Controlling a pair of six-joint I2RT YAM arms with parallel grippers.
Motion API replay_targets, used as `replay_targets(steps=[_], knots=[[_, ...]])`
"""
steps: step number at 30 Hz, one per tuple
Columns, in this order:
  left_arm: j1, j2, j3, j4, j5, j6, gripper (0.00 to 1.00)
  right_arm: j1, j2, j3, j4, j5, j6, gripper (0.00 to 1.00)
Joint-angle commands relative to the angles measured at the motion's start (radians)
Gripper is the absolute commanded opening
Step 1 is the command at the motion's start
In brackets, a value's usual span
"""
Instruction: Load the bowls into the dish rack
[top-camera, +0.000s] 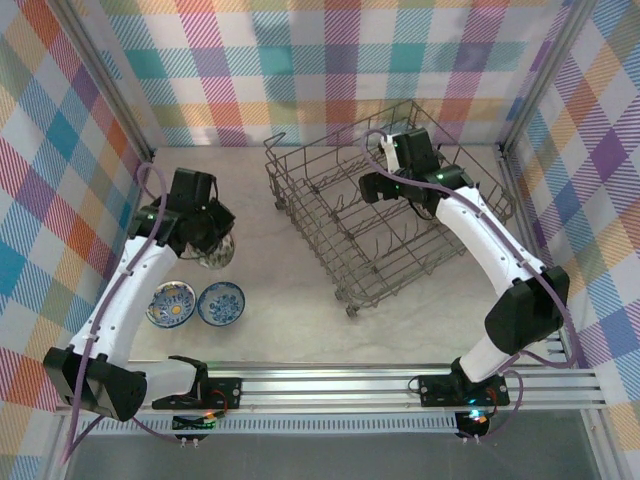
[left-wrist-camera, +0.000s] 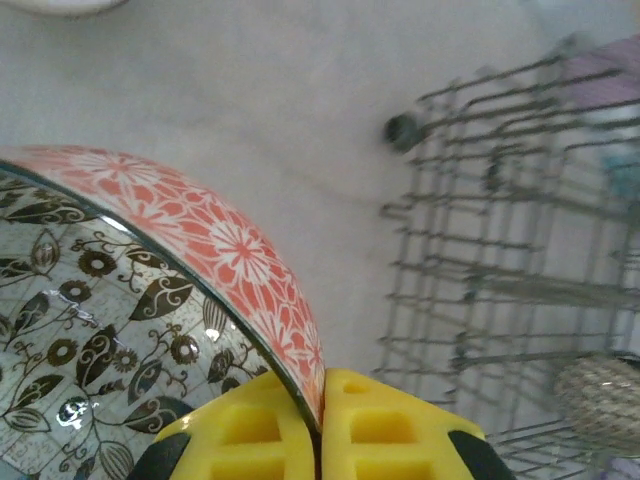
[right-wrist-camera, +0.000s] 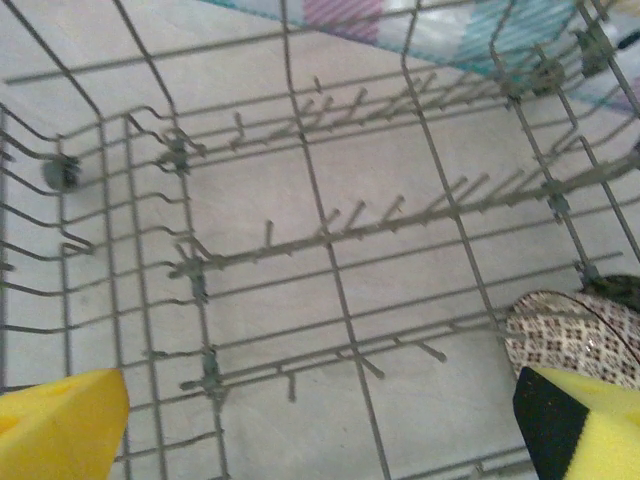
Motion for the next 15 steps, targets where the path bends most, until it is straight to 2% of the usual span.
replay_targets(steps=[1, 9, 15], knots=[[-0.067, 0.040, 0.144, 0.059, -0.118, 0.006, 0.00, 0.018, -0.044, 0.036, 0.025, -0.111, -0.020, 0.96], [-0.262, 0.229, 0.463, 0.219, -0.295, 0.016, 0.00, 0.075, -0.146, -0.004, 0.149, -0.207, -0.022, 0.91], [-0.339, 0.355, 0.630, 0.265, -0.311, 0.020, 0.00, 0.155, -0.211, -0.084, 0.307, -0.209, -0.012, 0.88]])
